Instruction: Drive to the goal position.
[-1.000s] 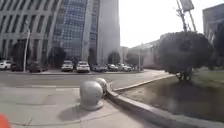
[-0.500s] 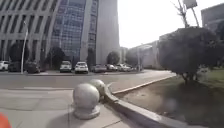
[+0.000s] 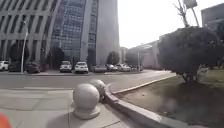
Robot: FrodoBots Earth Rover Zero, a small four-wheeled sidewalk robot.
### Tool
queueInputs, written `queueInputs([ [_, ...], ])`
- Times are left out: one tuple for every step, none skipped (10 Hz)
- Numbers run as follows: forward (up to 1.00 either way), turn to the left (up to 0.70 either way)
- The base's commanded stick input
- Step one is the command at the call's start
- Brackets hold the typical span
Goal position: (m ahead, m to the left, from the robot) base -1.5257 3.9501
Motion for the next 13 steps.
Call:
queueInputs([
  [-0.62, 0.00],
  [-0.30, 0.00],
  [0.00, 0.00],
  [0.00, 0.00],
  [0.00, 0.00],
  [0.00, 0.00],
  [0.00, 0.00],
  [0.00, 0.00],
  [0.00, 0.00],
  [0.00, 0.31],
  [0.00, 0.70],
  [0.00, 0.70],
  [0.00, 0.70],
])
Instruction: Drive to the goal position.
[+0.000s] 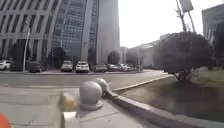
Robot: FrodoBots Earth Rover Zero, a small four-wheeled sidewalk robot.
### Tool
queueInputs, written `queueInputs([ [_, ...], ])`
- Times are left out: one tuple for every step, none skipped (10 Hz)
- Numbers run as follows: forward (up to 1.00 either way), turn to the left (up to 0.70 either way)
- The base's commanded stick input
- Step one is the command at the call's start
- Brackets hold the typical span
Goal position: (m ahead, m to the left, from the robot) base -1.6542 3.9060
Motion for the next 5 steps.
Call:
queueInputs([
  [0.00, 0.70],
  [0.00, 0.70],
  [0.00, 0.70],
  [0.00, 0.70],
  [0.00, 0.70],
])
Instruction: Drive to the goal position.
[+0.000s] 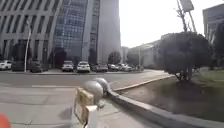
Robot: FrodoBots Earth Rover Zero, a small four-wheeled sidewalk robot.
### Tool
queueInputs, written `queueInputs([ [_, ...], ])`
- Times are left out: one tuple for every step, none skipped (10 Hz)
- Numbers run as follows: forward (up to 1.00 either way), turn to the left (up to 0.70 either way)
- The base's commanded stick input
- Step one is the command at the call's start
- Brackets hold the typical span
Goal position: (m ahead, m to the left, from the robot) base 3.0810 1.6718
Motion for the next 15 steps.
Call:
queueInputs([
  [0.00, 0.70],
  [0.00, 0.70],
  [0.00, 0.70],
  [0.00, 0.70],
  [0.00, 0.70],
  [0.00, 0.70],
  [0.00, 0.70],
  [0.00, 0.36],
  [0.00, 0.00],
  [0.00, 0.00],
  [0.00, 0.00],
  [0.00, 0.00],
  [0.00, 0.00],
  [0.00, 0.26],
  [0.00, 0.70],
])
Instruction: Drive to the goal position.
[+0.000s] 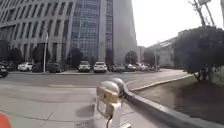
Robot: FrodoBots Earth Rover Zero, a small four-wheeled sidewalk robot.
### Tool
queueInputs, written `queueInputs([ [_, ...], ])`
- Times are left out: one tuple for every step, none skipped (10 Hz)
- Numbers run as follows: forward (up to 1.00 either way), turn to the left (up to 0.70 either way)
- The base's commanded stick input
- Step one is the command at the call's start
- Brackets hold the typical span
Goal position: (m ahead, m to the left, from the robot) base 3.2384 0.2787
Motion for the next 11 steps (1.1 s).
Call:
queueInputs([
  [0.00, 0.70],
  [0.00, 0.70],
  [0.00, 0.70],
  [0.00, 0.70],
  [0.00, 0.70],
  [0.00, 0.70],
  [0.00, 0.70],
  [0.00, 0.70],
  [0.00, 0.70],
  [0.00, 0.70],
  [0.00, 0.70],
])
